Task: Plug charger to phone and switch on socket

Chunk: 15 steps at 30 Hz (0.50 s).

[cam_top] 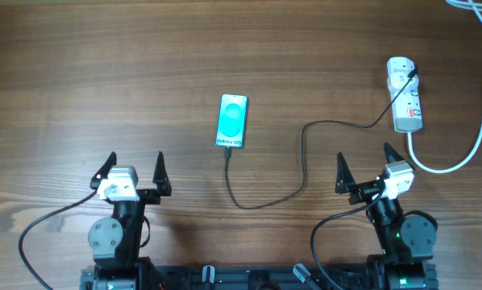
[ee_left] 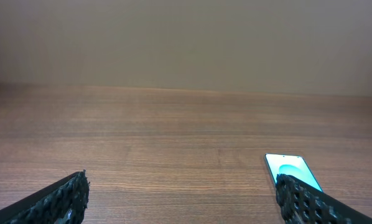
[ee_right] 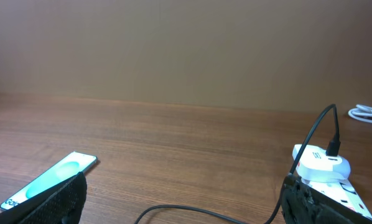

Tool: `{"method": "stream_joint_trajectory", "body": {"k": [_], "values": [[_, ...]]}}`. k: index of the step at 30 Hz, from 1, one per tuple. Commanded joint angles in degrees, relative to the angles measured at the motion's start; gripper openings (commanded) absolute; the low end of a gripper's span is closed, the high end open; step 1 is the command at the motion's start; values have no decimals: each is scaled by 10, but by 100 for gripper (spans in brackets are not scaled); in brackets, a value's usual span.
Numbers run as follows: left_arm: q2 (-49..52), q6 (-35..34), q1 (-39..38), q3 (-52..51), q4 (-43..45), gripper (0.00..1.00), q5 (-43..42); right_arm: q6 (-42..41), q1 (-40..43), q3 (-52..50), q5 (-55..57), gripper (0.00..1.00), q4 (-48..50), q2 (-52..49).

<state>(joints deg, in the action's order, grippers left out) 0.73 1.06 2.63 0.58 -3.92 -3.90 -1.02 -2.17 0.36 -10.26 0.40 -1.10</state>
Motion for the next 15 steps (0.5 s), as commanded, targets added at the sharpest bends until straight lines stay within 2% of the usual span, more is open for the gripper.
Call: {"method": "stream_joint_trajectory", "body": {"k": [1,15], "values": [[-6,9,-3,-2,-3,100,4,-5,-1,-1,8,100,2,9],[-6,9,-3,-2,-3,100,4,-5,-1,-1,8,100,2,9]]}}
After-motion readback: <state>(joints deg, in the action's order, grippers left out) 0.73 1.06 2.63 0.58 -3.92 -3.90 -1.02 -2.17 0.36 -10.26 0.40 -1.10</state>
